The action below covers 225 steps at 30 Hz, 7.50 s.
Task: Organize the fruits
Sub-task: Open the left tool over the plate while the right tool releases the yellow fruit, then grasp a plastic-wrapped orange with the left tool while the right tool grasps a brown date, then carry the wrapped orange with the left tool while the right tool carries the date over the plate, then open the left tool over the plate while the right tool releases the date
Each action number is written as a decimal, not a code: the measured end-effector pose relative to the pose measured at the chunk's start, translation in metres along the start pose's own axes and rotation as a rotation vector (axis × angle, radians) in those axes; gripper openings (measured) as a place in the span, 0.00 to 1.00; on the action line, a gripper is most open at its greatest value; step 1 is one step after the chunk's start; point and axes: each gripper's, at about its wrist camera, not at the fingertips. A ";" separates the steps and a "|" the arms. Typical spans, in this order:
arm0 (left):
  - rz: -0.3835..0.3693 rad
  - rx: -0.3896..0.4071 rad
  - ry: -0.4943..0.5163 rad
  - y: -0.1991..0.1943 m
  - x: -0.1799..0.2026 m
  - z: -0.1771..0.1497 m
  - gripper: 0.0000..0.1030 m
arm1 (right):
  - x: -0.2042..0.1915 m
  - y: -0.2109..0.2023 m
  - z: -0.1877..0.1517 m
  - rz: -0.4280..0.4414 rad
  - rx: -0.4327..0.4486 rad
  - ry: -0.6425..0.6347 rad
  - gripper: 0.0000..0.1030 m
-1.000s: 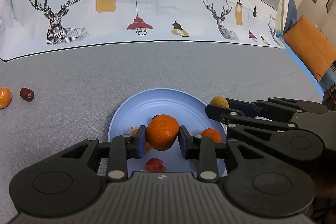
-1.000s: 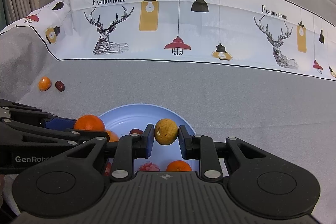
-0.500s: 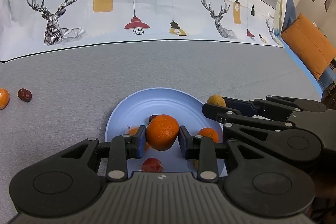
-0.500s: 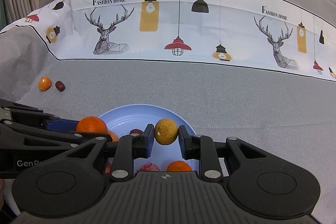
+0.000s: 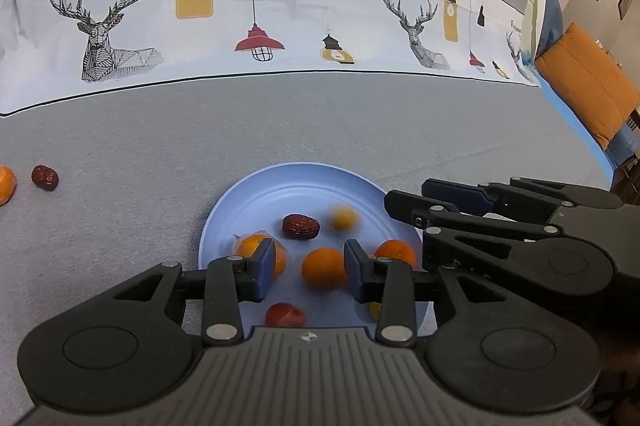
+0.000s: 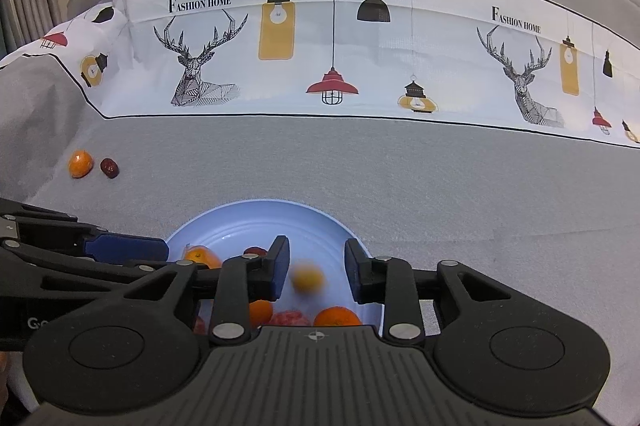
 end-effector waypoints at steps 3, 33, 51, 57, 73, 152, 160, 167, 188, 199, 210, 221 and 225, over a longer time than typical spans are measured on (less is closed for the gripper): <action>0.001 0.002 -0.002 -0.001 0.000 0.000 0.41 | 0.000 0.000 0.000 -0.001 0.001 0.001 0.33; 0.024 0.016 -0.021 -0.005 -0.005 0.002 0.40 | 0.001 0.000 0.000 -0.002 0.002 0.001 0.34; 0.087 0.138 -0.113 -0.042 -0.027 0.022 0.18 | 0.000 0.001 0.001 0.003 0.008 0.016 0.19; 0.056 0.172 -0.209 -0.064 -0.062 0.069 0.18 | -0.007 0.001 0.004 0.016 0.022 0.010 0.17; 0.293 0.197 -0.740 -0.074 -0.248 0.068 0.56 | -0.050 0.003 0.017 0.160 0.014 0.022 0.18; 0.194 0.102 -0.177 -0.089 -0.036 -0.022 0.43 | -0.015 -0.136 -0.011 0.070 0.296 0.184 0.25; 0.155 0.011 -0.273 -0.069 -0.041 -0.037 0.43 | 0.001 -0.131 -0.023 0.021 0.326 0.149 0.25; 0.203 0.017 -0.298 -0.063 -0.056 -0.026 0.43 | 0.013 -0.087 -0.047 0.024 0.235 0.202 0.25; 0.031 0.021 0.101 -0.013 0.035 -0.028 0.43 | 0.000 -0.054 -0.050 0.076 0.141 0.173 0.21; 0.025 0.002 0.108 0.000 0.037 -0.027 0.43 | -0.003 -0.046 -0.050 0.073 0.118 0.175 0.18; 0.075 0.026 0.099 -0.008 0.032 -0.024 0.76 | 0.005 -0.044 -0.050 0.010 0.111 0.221 0.82; 0.078 0.157 0.091 -0.075 0.048 -0.020 0.84 | 0.010 -0.090 -0.036 -0.070 0.141 0.200 0.99; 0.082 0.172 0.062 -0.095 0.055 -0.023 0.98 | 0.013 -0.118 -0.040 -0.122 0.141 0.137 0.99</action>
Point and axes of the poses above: each gripper's, at about its wrist camera, not at the fingertips, and y roughly the way its jaws point, x to its right, z to its top, and after that the axes turned 11 degrees about -z, right-handed
